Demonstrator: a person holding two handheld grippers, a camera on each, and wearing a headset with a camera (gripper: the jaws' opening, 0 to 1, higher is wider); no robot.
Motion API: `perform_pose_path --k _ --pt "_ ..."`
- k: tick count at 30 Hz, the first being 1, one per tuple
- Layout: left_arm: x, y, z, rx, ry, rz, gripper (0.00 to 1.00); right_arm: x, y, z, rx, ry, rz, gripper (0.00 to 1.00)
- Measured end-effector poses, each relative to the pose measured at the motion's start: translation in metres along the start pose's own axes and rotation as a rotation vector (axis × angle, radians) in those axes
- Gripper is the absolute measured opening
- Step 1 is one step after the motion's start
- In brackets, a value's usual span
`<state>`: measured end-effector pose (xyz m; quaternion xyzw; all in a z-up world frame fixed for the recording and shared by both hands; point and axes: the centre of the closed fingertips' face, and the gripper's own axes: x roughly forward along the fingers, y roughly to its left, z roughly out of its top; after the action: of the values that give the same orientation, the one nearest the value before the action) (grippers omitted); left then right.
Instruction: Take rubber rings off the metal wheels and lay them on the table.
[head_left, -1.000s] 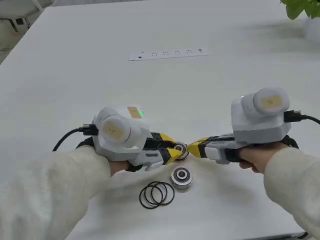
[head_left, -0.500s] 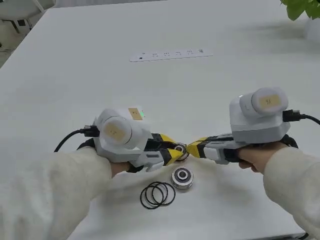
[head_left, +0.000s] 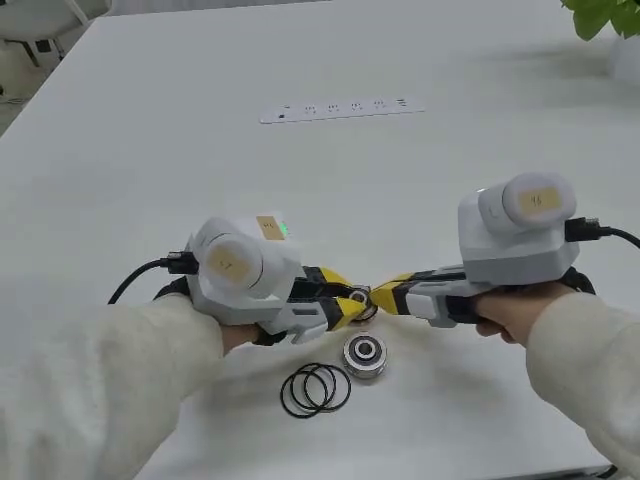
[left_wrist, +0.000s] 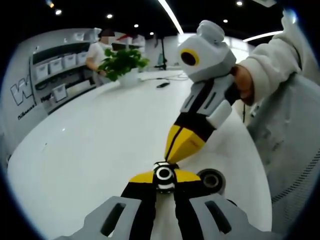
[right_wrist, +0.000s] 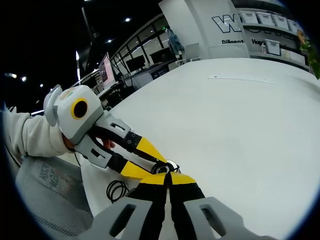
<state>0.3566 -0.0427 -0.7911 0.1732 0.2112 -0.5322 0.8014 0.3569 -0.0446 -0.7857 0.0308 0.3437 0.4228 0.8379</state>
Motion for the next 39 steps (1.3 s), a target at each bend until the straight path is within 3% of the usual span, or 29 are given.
perform_pose_path --k 22,28,33,39 --pt "0.0 0.0 0.0 -0.009 -0.009 0.007 0.14 0.001 0.009 0.007 -0.015 -0.025 0.039 0.0" --pt "0.0 0.0 -0.001 -0.016 -0.024 0.015 0.14 0.001 0.007 0.008 -0.007 -0.033 0.039 0.0" --pt "-0.001 -0.001 -0.001 -0.002 -0.015 0.028 0.14 0.0 0.004 0.012 -0.013 -0.047 0.034 0.0" --pt "-0.003 0.0 -0.002 0.01 0.003 0.038 0.14 0.001 -0.002 0.005 -0.001 -0.024 0.02 0.0"
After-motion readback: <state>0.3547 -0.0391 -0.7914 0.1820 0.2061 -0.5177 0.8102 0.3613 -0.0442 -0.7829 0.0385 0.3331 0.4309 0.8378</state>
